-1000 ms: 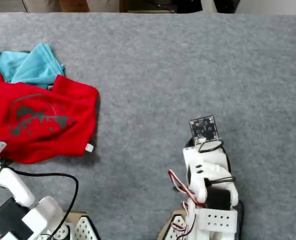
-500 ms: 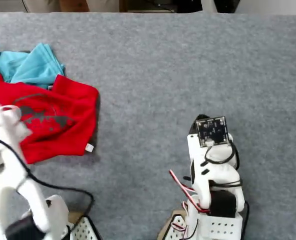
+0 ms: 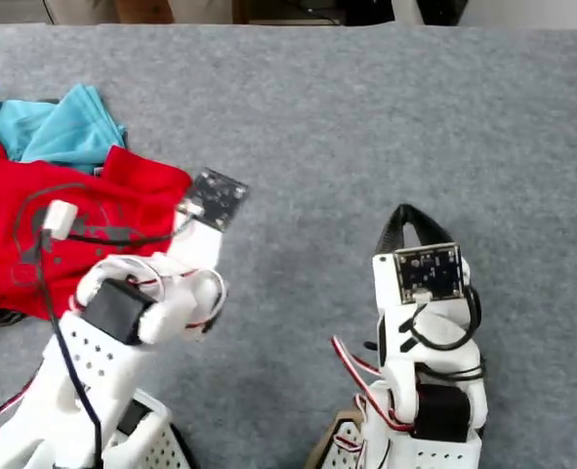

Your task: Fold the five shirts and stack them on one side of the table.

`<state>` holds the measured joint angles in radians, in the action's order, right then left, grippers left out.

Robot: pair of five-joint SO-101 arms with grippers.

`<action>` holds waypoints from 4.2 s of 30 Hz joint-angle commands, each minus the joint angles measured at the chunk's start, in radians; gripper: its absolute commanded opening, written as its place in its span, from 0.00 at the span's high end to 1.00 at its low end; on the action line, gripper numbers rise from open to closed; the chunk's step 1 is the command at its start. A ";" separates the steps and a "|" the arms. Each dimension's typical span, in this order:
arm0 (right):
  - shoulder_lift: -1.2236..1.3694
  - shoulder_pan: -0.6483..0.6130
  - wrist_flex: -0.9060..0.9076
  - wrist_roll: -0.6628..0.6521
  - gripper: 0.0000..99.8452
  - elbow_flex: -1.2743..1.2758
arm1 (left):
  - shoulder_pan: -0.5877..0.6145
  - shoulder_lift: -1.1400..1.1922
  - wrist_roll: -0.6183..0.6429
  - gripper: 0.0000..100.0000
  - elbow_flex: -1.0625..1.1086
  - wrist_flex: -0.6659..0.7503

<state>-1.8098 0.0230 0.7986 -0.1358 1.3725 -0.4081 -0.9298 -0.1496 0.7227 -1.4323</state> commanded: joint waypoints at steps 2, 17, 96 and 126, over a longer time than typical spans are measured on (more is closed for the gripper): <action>-0.008 -0.005 -0.069 -0.005 0.99 -0.053 | 0.354 -0.018 -0.017 0.98 0.012 0.060; 0.728 -0.234 -0.094 0.158 0.99 -0.567 | 1.241 -0.007 0.166 0.75 0.417 0.744; 2.822 -0.865 0.939 0.361 0.81 -2.657 | 1.177 -0.438 -0.058 0.71 0.480 0.241; 2.511 -0.323 0.988 0.330 1.00 -2.270 | 1.415 -0.452 -0.061 0.71 0.611 0.420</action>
<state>0.8800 -0.3913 1.7683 0.2048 -1.0564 1.0004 -1.3809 -0.2156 1.3380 -1.0319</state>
